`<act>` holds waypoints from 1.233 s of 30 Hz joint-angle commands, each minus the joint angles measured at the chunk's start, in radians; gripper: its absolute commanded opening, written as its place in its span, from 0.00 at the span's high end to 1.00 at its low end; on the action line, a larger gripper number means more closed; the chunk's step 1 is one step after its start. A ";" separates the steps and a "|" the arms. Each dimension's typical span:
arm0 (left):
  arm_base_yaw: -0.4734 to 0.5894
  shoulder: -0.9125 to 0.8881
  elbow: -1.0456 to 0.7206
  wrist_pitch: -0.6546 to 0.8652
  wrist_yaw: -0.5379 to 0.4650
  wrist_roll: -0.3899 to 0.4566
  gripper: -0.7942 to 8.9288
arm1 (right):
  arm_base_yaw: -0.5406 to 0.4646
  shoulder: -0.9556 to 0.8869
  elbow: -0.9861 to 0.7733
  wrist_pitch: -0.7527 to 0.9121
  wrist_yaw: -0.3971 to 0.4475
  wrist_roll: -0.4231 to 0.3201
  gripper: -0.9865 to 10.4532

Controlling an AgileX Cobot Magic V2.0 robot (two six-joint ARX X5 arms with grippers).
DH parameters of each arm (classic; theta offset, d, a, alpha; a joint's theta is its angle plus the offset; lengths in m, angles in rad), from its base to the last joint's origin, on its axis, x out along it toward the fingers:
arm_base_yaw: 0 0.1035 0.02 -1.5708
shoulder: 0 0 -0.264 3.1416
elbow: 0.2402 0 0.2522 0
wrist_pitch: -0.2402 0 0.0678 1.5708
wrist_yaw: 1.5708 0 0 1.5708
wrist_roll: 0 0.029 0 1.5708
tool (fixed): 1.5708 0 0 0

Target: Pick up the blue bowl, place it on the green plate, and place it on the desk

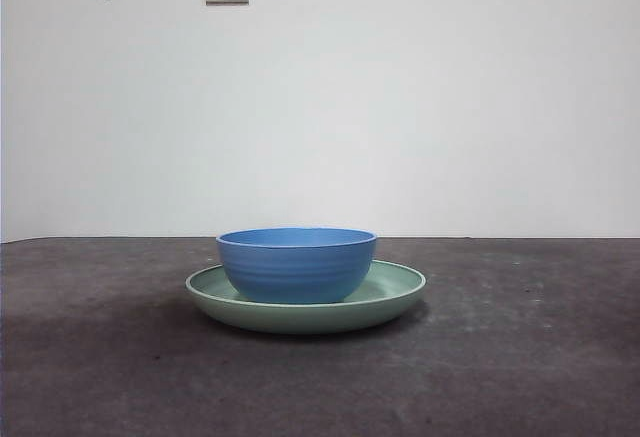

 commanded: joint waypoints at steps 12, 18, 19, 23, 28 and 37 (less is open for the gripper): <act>0.089 -0.113 -0.001 0.237 -0.063 0.115 0.91 | 0.008 0.006 0.018 0.008 0.001 -0.011 0.90; 0.264 -0.282 -0.148 0.695 -0.189 0.145 0.91 | 0.008 0.006 0.018 0.008 0.001 -0.012 0.90; 0.293 -0.315 -0.185 0.758 -0.204 0.149 0.91 | 0.008 0.006 0.018 0.008 0.001 -0.012 0.90; 0.389 -0.438 -0.334 0.891 -0.272 0.174 0.91 | 0.008 0.006 0.018 0.008 0.001 -0.012 0.90; 0.466 -0.555 -0.504 0.901 -0.320 0.181 0.91 | 0.008 0.006 0.018 0.008 0.001 -0.011 0.90; 0.516 -0.737 -0.792 0.885 -0.322 0.180 0.91 | 0.008 0.006 0.018 0.008 0.001 -0.012 0.90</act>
